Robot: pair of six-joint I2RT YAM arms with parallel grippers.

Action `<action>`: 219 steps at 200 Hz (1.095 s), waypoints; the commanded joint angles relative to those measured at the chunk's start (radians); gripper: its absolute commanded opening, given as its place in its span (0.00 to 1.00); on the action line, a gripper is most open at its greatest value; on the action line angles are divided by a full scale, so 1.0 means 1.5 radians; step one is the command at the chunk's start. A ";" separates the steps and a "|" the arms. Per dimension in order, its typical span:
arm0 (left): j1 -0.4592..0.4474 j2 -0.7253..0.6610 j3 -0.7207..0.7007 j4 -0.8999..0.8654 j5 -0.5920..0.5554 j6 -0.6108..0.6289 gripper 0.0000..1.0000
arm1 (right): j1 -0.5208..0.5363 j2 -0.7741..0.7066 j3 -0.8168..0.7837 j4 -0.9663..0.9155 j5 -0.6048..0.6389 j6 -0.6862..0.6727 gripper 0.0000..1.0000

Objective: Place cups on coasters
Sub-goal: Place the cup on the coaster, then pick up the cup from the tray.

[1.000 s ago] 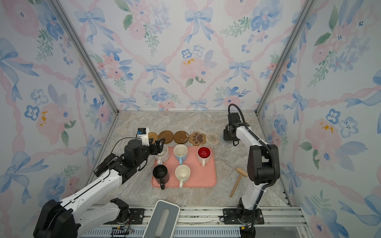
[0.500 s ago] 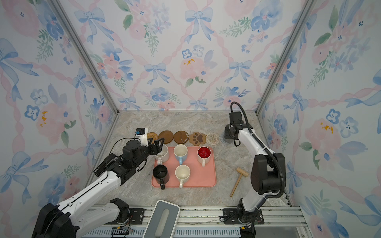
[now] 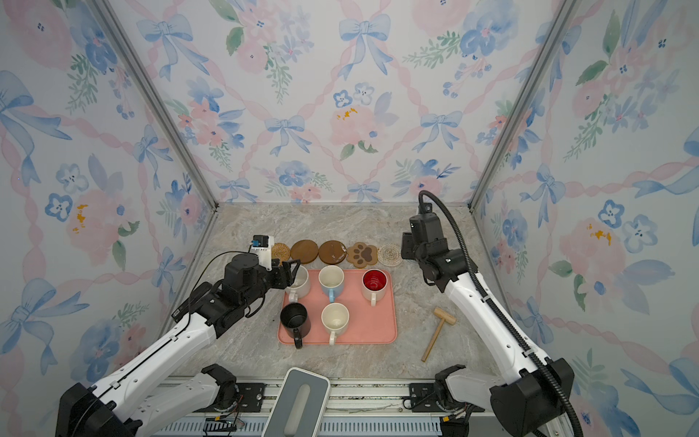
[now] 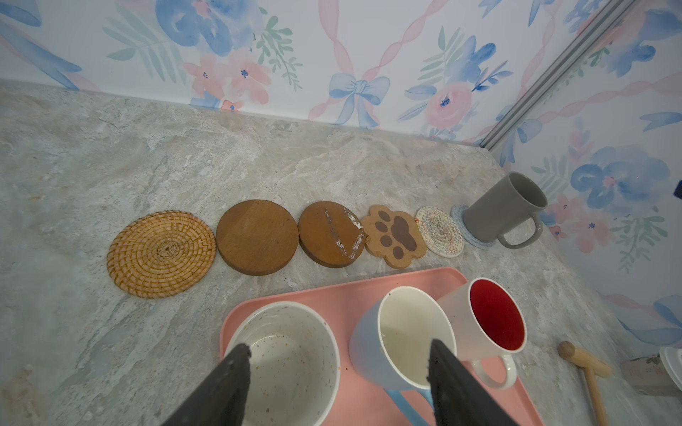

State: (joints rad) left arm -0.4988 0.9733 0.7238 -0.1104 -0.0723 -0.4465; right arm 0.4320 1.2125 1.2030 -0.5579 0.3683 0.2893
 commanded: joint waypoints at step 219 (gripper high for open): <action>-0.070 0.037 0.040 -0.303 -0.087 -0.114 0.66 | 0.198 0.087 -0.056 0.201 0.007 0.076 0.60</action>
State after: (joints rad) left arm -0.5957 1.0271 0.7578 -0.5343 -0.1654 -0.5865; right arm 0.7238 1.3449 1.1400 -0.2821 0.3885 0.4011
